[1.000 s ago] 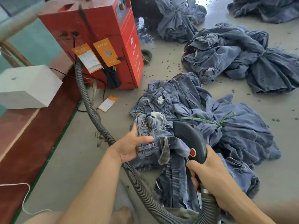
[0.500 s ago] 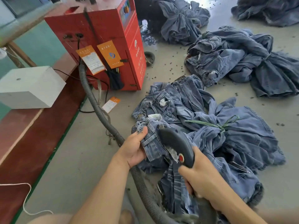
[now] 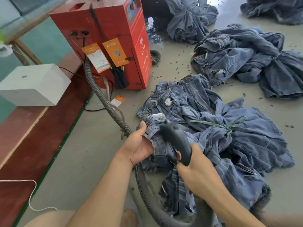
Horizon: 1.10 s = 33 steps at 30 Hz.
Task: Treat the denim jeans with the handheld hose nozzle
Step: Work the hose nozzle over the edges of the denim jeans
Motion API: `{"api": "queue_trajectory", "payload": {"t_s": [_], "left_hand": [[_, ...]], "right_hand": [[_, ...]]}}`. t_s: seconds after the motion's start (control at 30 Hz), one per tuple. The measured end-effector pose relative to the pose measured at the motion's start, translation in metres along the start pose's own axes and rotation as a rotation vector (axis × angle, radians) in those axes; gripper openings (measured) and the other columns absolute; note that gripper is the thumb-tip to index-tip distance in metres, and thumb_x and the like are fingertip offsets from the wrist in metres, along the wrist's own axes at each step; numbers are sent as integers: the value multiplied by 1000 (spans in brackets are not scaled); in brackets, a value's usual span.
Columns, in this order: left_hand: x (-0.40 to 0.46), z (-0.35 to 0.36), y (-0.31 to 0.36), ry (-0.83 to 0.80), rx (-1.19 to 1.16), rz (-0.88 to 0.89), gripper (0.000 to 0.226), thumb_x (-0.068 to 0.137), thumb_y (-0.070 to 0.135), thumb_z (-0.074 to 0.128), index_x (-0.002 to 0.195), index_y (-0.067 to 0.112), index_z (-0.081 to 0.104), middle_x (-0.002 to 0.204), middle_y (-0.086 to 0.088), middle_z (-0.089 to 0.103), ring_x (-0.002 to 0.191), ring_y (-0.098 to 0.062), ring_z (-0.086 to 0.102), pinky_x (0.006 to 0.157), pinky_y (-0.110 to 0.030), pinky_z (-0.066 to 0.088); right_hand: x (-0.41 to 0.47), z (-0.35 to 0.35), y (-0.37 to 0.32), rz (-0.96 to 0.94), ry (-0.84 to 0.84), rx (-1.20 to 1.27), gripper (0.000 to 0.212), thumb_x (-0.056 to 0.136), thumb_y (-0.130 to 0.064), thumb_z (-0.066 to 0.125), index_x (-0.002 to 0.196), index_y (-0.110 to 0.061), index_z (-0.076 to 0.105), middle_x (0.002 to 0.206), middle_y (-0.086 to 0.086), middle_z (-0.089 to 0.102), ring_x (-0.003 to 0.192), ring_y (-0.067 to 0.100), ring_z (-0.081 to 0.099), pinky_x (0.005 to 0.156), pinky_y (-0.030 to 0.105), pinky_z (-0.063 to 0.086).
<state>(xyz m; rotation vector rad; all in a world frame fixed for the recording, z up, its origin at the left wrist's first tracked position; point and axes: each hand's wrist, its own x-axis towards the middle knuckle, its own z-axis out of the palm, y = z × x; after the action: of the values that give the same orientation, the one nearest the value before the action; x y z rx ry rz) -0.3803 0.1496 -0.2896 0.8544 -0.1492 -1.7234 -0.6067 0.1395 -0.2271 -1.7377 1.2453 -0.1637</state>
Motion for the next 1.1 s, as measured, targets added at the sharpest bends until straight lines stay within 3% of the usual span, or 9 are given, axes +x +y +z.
{"api": "queue_trajectory", "payload": {"t_s": [0.1,0.23,0.43,0.6,0.73,0.87,0.97,1.03,1.1], "left_hand": [[0,-2,0,30,-6,6,73,107,59,23,147,6,53,148,-22,55,135,-38,56,105,-54,52],[3,2,1,27,-2,0,79,105,63,21,150,4,50,149,-22,54,139,-37,53,116,-53,42],[-1,8,-7,20,-50,1,78,106,63,23,146,5,55,150,-24,52,138,-41,52,116,-57,41],[7,15,11,160,-112,59,79,105,63,23,145,3,54,155,-17,50,149,-31,41,127,-46,24],[12,28,22,138,84,42,84,105,65,25,141,-4,57,133,-28,64,118,-39,65,110,-51,45],[16,37,35,35,256,-42,51,103,41,33,101,13,76,105,-14,72,91,-30,70,82,-44,58],[27,41,39,33,512,-174,42,104,43,39,128,17,62,116,-10,70,102,-34,68,70,-53,59],[36,38,42,90,636,-240,49,104,46,50,147,23,48,138,-10,63,122,-40,63,81,-71,54],[47,30,45,211,765,-199,69,96,45,67,154,21,37,151,-11,52,132,-40,56,96,-74,47]], "right_hand": [[3,-12,3,26,133,100,25,92,-25,66,99,-31,42,69,3,64,50,18,60,45,32,43],[-20,-7,6,11,-19,-34,27,82,-37,64,92,-40,39,63,-2,61,45,11,56,43,23,37],[15,-12,-15,-42,94,96,25,92,-23,65,97,-30,41,74,9,65,55,26,61,49,40,49],[-14,-11,4,-14,14,60,27,81,-34,64,87,-44,40,61,-8,65,39,12,55,37,26,41],[10,-7,0,-29,-20,26,24,88,-28,64,94,-35,42,68,0,64,47,15,59,42,30,43],[30,-37,2,18,200,239,20,89,-17,63,97,-23,46,61,8,60,43,23,56,44,37,46],[21,-54,13,39,148,284,26,89,-15,63,89,-37,49,57,13,56,43,26,52,45,42,48],[10,-52,18,56,56,275,34,91,-14,65,80,-42,48,55,10,57,43,25,52,44,39,47],[5,-46,25,64,17,259,31,90,-11,64,85,-38,49,51,3,56,40,22,50,40,31,42]]}}
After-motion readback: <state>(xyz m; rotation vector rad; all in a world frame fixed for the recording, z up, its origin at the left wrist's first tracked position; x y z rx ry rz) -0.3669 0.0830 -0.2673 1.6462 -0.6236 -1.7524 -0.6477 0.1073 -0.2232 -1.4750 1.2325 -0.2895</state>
